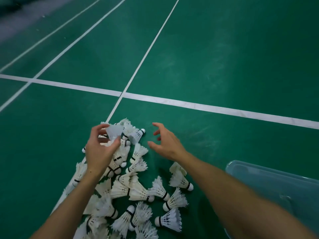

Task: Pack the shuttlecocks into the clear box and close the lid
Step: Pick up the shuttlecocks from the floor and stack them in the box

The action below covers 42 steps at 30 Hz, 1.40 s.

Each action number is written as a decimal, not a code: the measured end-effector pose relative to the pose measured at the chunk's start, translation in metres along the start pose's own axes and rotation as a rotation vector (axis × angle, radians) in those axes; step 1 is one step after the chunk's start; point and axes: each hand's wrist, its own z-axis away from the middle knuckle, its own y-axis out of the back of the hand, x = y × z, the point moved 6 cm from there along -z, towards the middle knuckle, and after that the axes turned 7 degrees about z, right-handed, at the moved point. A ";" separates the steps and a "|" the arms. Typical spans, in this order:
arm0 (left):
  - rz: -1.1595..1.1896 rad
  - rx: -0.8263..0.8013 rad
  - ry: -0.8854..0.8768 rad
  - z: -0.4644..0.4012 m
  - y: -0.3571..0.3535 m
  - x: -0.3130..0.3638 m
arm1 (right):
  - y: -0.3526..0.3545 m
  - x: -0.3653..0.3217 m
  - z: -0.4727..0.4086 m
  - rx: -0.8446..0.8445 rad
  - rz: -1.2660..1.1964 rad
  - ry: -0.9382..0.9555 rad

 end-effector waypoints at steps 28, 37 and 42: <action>0.268 -0.351 -0.272 0.113 -0.100 0.195 | 0.242 0.060 0.282 0.300 -0.036 -0.169; 0.237 -0.488 -0.318 0.141 -0.148 0.188 | 0.117 0.179 0.318 0.022 -0.158 -0.381; 0.215 -0.538 -0.329 0.143 -0.154 0.191 | 0.084 0.189 0.297 -0.162 -0.177 -0.423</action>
